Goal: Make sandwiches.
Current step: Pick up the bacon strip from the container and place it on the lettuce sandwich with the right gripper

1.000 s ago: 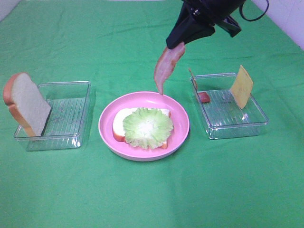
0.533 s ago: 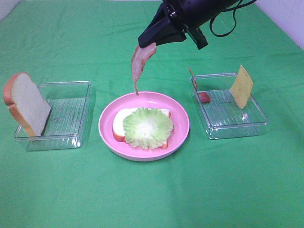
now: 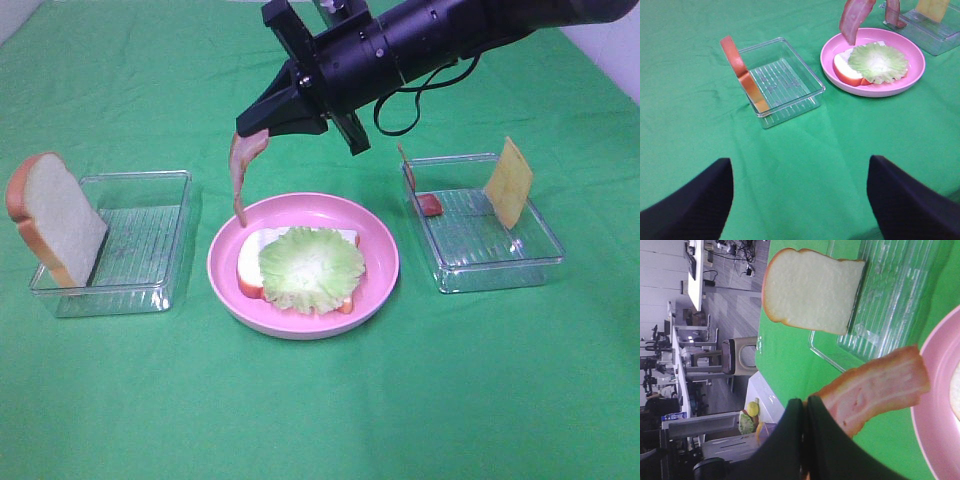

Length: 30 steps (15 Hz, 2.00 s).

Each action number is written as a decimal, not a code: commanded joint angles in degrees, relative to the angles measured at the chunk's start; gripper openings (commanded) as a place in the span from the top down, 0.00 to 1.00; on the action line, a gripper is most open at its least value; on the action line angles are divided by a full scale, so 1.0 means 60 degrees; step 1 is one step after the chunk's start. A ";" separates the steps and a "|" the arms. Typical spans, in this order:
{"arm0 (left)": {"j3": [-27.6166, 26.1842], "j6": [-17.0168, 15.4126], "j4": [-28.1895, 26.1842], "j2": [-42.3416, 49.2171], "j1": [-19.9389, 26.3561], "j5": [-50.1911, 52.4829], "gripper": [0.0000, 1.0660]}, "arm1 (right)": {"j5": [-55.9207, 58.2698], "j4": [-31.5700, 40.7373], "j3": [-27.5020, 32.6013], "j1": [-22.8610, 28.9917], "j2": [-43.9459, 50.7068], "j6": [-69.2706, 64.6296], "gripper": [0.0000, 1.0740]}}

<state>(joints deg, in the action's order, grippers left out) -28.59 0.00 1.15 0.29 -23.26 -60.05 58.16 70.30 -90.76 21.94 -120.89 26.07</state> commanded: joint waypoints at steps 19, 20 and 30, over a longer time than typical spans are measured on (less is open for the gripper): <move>0.0010 0.0000 0.0057 0.0201 -0.0048 0.0038 0.33 | -0.0802 0.0659 -0.0019 0.0334 -0.0850 0.0296 1.00; 0.0010 0.0000 0.0057 0.0201 -0.0048 0.0038 0.33 | -0.0898 0.0688 -0.0019 0.0334 -0.0850 0.0315 1.00; 0.0010 0.0000 0.0057 0.0201 -0.0048 0.0038 0.33 | -0.1490 -0.2970 -0.0019 -0.0191 -0.0516 -0.1528 1.00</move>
<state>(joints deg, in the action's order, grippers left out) -28.59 0.00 1.15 0.29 -23.26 -60.05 49.39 53.46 -90.76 21.14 -125.19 17.42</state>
